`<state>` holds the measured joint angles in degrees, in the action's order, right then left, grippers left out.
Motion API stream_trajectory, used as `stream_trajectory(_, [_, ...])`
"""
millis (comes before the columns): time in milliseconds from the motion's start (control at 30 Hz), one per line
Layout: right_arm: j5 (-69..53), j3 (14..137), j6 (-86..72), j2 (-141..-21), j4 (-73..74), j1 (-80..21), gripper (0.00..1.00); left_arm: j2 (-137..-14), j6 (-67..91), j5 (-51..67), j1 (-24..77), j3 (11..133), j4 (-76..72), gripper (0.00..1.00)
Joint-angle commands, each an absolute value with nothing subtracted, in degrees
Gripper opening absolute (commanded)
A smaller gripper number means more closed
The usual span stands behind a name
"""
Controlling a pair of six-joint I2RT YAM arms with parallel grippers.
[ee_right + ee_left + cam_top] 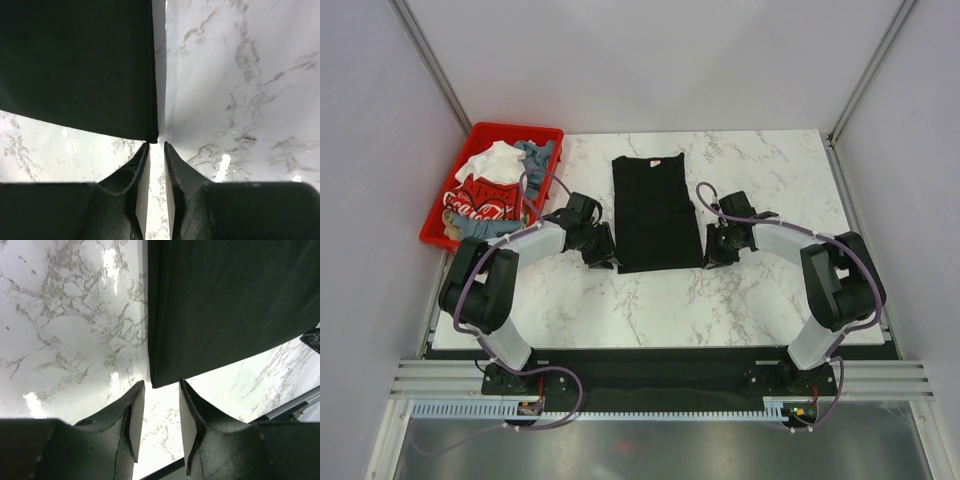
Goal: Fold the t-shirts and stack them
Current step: Fold the tshirt
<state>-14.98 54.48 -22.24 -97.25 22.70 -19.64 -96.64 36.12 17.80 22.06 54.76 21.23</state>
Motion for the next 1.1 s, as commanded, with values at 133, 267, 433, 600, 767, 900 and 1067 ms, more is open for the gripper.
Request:
stream_trajectory(133, [-8.2,72.5,-21.1,-102.8,29.7,-19.2,0.19,-94.7,34.9,16.3,21.2,55.7,22.8,0.42])
stream_trajectory(267, [-6.2,82.2,-20.3,-108.3,33.1,-19.2,0.17,-94.3,34.5,16.1,21.0,55.6,23.1,0.42])
stream_trajectory(433, [-4.4,91.3,-19.6,-114.8,33.9,-19.1,0.17,-93.9,34.9,17.0,20.9,55.3,23.1,0.42])
stream_trajectory(600, [-4.6,97.6,-19.2,-119.5,33.0,-19.1,0.15,-92.6,35.1,18.0,20.9,55.5,23.1,0.43])
stream_trajectory(767, [-4.3,102.1,-19.2,-124.3,33.0,-19.2,0.14,-91.3,35.6,18.9,20.9,55.3,23.2,0.43])
stream_trajectory(900, [-4.1,105.1,-19.3,-127.3,32.8,-19.1,0.14,-90.5,35.7,18.7,21.0,54.9,23.2,0.43])
stream_trajectory(1067, [-3.1,107.7,-19.8,-129.3,32.7,-19.1,0.14,-90.5,35.6,18.7,20.9,54.3,23.2,0.44])
